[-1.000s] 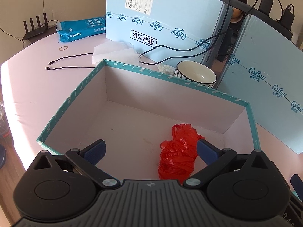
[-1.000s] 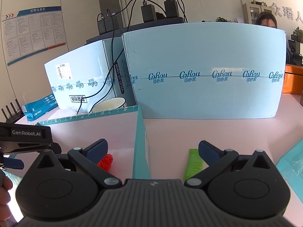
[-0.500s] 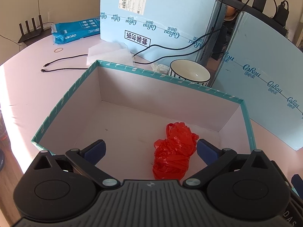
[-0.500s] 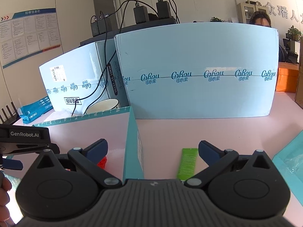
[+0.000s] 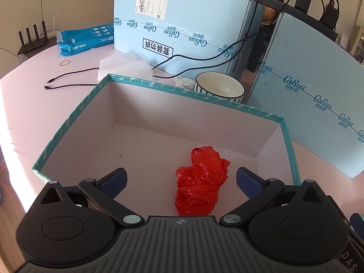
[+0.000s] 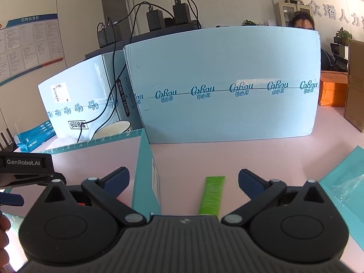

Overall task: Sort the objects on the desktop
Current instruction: 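Move the open right tool over the table toward the green tube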

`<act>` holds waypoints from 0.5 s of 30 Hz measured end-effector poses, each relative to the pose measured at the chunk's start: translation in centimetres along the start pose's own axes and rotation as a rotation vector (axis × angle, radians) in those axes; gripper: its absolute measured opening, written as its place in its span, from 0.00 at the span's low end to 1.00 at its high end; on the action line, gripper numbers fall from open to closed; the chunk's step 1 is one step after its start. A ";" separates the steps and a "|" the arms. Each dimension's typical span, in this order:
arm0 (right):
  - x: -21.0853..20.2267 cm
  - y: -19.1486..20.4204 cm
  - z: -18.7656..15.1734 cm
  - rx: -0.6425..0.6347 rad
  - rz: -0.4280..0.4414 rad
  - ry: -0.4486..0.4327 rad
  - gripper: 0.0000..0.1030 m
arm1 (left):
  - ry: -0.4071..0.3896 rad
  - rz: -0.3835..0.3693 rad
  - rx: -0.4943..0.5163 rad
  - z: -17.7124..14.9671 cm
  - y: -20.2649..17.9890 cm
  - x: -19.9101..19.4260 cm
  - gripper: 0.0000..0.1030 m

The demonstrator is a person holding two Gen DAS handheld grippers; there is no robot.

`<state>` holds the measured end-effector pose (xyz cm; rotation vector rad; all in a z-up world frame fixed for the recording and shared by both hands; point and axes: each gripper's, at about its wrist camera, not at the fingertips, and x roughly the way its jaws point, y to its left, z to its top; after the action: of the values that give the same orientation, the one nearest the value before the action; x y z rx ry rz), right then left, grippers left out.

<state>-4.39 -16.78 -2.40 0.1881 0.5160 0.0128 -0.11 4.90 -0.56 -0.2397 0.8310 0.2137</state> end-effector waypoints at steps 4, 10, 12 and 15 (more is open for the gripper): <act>-0.2 -0.3 0.0 0.004 -0.007 -0.001 1.00 | -0.004 -0.002 0.007 -0.1 -0.3 -0.1 0.99; -0.1 -0.9 0.0 0.016 -0.019 0.001 1.00 | -0.008 -0.006 0.013 -0.2 -0.6 -0.2 0.99; -0.1 -1.1 0.0 0.020 -0.023 0.004 1.00 | -0.008 -0.008 0.013 -0.2 -0.8 -0.2 0.99; -0.2 -1.4 -0.1 0.026 -0.029 0.005 1.00 | -0.009 -0.010 0.015 -0.3 -1.0 -0.3 0.99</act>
<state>-4.62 -18.19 -2.65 0.2056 0.5237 -0.0218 -0.19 3.85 -0.42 -0.2280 0.8218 0.1992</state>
